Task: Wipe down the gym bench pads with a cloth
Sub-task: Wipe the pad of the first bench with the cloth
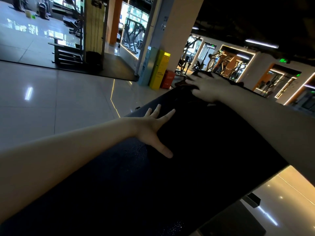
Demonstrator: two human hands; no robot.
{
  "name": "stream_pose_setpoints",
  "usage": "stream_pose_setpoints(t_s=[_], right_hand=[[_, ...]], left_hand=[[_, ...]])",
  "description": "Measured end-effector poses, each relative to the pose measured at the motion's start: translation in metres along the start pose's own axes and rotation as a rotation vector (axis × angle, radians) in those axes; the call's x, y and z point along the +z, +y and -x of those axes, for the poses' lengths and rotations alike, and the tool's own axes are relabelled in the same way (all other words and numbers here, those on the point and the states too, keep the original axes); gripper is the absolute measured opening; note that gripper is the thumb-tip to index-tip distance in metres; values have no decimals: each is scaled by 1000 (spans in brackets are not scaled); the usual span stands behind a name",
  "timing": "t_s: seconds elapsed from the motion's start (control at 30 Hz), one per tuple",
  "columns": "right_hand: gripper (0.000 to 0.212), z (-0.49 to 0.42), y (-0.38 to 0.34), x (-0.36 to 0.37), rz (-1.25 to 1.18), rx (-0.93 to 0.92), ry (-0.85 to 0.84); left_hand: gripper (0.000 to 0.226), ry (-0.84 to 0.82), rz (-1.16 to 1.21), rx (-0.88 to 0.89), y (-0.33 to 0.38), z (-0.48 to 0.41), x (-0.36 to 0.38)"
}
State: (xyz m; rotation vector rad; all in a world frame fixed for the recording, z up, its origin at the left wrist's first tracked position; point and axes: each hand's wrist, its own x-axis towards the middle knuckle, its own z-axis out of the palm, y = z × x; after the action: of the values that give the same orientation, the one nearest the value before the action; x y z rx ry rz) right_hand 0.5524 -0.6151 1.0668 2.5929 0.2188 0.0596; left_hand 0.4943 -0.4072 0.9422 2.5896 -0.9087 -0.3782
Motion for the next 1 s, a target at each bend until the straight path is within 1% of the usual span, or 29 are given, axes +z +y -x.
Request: stream_pose_setpoints(t_s=[0.1, 0.2, 0.43, 0.63, 0.87, 1.0], right_hand=[[54, 0, 7, 3, -19, 97, 27], [54, 1, -13, 9, -51, 138, 47], [54, 3, -69, 15, -71, 49, 46], [54, 6, -106, 20, -79, -43, 32], [54, 5, -88, 14, -71, -98, 31], [54, -1, -68, 12, -48, -50, 50]], left_hand=[[132, 9, 2, 17, 0, -2, 2], [131, 7, -5, 23, 2, -2, 2], [127, 12, 13, -11, 12, 16, 8], [137, -96, -75, -61, 17, 27, 10], [138, -92, -43, -36, 10, 33, 16], [138, -77, -32, -41, 8, 34, 19]])
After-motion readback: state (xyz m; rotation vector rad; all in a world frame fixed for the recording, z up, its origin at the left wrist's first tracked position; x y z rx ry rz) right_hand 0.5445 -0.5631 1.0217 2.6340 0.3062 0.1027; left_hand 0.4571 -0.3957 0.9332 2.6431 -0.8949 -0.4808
